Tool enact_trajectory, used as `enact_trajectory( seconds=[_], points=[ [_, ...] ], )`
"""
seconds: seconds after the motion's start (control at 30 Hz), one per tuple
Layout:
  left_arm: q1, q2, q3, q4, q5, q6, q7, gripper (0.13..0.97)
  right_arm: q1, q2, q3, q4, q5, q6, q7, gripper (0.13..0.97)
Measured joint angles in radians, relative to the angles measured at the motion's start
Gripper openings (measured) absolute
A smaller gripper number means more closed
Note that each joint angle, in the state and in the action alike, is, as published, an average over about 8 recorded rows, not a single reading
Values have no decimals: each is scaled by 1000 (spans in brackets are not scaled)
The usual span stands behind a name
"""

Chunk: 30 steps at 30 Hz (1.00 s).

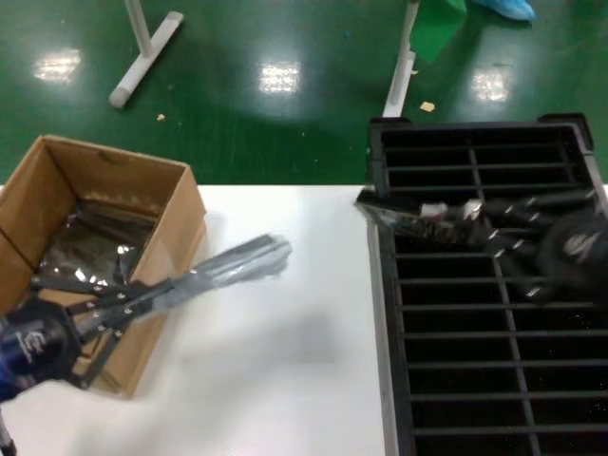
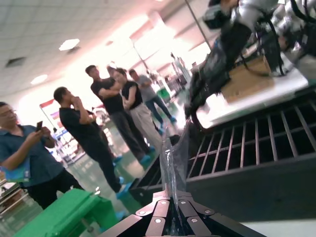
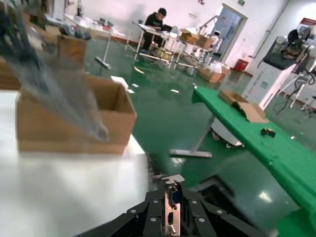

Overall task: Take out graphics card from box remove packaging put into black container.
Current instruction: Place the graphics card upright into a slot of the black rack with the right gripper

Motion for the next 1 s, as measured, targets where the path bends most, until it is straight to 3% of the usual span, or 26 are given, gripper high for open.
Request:
enact_trajectory(
  seconds=[0.2,0.47,0.57,0.73,1.0],
  points=[
    [-110,35,28,220,-5,107,58,142,39,210,134,151,72,-103,232,195],
    [-262,64,106,528,-3,226,162,142,194,328,87,196,83,-202,408,194],
    [-316,66,171,633,-38,250,204,142,270,347,47,199,61,-262,446,194],
    [-393,62,313,778,-137,267,265,142,439,358,-39,202,4,-423,477,194],
    [-467,56,520,902,-291,272,322,142,622,355,-146,202,-96,-655,421,194]
  ],
)
